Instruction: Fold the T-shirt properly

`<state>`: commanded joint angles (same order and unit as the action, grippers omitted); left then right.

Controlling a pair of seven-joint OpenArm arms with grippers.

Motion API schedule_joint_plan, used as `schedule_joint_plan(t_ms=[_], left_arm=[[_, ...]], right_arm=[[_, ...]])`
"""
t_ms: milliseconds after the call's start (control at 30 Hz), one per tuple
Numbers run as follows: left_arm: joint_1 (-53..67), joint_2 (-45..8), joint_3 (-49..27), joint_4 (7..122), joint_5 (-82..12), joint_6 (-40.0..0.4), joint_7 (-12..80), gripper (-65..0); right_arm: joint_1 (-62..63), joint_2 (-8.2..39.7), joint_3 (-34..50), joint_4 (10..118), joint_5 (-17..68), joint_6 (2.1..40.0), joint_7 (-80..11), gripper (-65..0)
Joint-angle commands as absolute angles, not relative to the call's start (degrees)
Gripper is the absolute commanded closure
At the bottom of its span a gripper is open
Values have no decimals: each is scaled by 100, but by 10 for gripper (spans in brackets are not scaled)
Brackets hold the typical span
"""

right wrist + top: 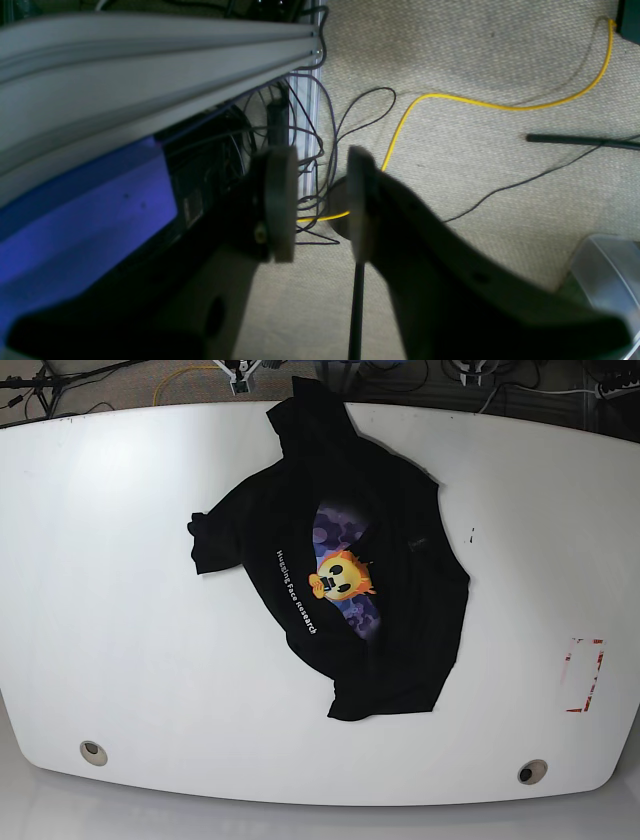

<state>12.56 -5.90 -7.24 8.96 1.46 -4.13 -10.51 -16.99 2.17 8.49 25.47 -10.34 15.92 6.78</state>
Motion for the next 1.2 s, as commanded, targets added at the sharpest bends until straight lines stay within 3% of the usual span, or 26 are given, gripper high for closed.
schedule_joint_plan(t_ms=[300,767,833,1200], left_arm=[[1367,-591,-736,1065,157,-414,-1036,-333],[2583,-628,-802,3091,154,-412,-920,-321],[2864,-650,-720,3330,135,-498,-936,-322],[3064,-660,-730,3521,141,-515,-968,-323]], right_arm=[[-1753,218,859,2596,-1042,1600,669,-158],[-2453,218,838,3347,-1059,1574,659,-157],[-2920,176,834,4027,-1030,1575,628,-159],[-3275,136,821,4542,-1018,1576,622,-158]])
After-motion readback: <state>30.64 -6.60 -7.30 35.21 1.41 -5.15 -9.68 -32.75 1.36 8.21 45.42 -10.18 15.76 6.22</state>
